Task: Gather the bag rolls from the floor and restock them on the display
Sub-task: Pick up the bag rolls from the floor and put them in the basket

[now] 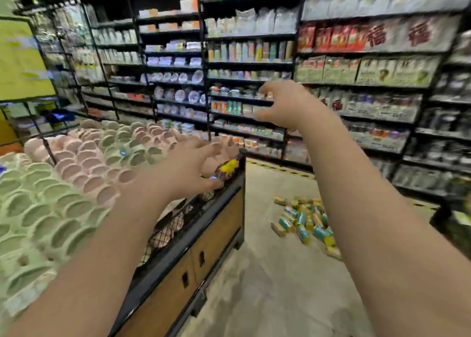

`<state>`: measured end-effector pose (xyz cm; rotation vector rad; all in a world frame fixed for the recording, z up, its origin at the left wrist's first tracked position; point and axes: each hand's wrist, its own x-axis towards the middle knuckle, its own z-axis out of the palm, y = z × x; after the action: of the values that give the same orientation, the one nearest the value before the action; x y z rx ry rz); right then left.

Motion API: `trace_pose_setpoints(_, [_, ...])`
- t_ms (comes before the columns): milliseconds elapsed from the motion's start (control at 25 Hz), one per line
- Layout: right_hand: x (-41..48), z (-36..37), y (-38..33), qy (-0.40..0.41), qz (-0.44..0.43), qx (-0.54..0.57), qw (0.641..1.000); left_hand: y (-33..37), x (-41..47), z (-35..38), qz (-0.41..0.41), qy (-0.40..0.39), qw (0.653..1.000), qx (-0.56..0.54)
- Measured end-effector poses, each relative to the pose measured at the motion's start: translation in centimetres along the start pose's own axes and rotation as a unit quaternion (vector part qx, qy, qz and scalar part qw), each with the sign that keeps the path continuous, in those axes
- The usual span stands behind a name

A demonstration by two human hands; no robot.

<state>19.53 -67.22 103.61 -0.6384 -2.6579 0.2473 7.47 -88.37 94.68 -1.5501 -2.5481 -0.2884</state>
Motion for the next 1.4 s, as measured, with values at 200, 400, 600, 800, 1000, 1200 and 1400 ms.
trace_pose_setpoints(200, [2.0, -1.9, 10.6, -0.037, 0.073, -0.172, 0.982, 6.7, 9.8, 2.2, 0.053, -0.035, 0.998, -0.014])
trace_pose_setpoints(400, [3.3, 0.4, 25.5, -0.171, 0.053, -0.310, 0.934, 14.8, 23.3, 5.9, 0.094, -0.054, 0.994, -0.024])
trace_pose_setpoints(600, [6.0, 0.3, 38.2, -0.189, 0.048, -0.290, 0.937, 22.4, 35.5, 9.9, 0.115, -0.078, 0.990, -0.036])
trace_pose_setpoints(800, [8.0, 3.4, 45.9, -0.160, 0.083, -0.166, 0.970, 25.8, 43.9, 15.2, 0.132, -0.102, 0.986, -0.030])
trace_pose_setpoints(1000, [10.0, 6.2, 52.9, -0.138, 0.103, -0.135, 0.976, 27.1, 52.1, 21.6, 0.187, -0.129, 0.972, -0.054])
trace_pose_setpoints(1200, [14.7, 11.1, 61.7, -0.120, 0.118, -0.146, 0.975, 27.7, 62.7, 30.3, 0.239, -0.145, 0.957, -0.076])
trace_pose_setpoints(1400, [23.0, 18.3, 71.0, -0.143, 0.136, -0.184, 0.963, 28.3, 75.8, 38.6, 0.260, -0.181, 0.942, -0.113])
